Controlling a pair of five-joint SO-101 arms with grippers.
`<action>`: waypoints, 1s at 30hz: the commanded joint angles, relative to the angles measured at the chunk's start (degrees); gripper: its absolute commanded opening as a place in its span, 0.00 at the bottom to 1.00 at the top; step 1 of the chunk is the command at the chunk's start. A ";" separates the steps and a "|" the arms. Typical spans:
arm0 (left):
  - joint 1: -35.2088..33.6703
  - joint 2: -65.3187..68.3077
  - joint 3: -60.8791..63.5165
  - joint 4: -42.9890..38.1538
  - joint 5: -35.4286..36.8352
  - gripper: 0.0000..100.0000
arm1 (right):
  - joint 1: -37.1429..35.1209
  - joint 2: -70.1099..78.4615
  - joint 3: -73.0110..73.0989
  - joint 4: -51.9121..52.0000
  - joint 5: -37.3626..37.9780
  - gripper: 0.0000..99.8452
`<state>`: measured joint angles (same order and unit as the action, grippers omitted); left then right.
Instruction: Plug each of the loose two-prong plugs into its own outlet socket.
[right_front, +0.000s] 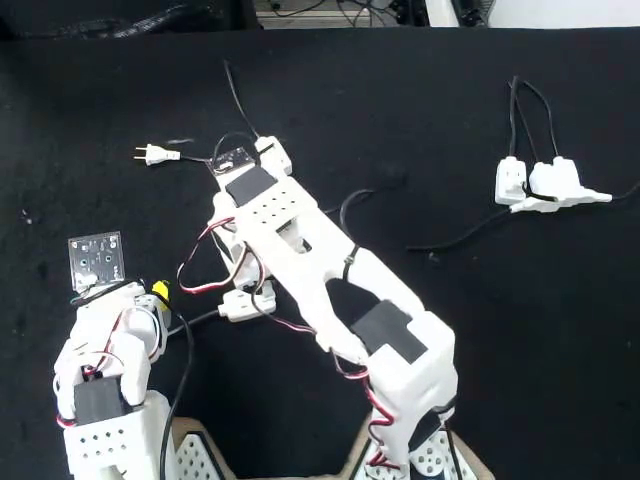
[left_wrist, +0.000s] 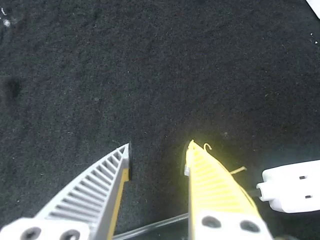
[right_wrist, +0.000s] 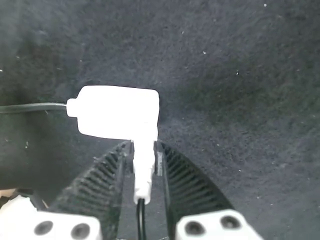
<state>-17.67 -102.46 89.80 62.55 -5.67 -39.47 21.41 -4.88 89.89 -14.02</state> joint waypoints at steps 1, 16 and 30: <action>-0.66 -0.18 -3.56 -0.88 0.35 0.19 | -0.88 3.03 -0.48 -1.23 -0.44 0.01; -0.66 -0.18 -3.56 -0.88 0.35 0.19 | -1.14 4.18 -0.04 -3.60 -0.09 0.01; -0.66 -0.18 -3.56 -0.88 0.35 0.19 | 2.37 4.53 -0.48 -7.56 9.05 0.01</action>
<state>-17.67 -102.46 89.80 62.55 -5.67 -39.38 26.07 -4.88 84.88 -6.46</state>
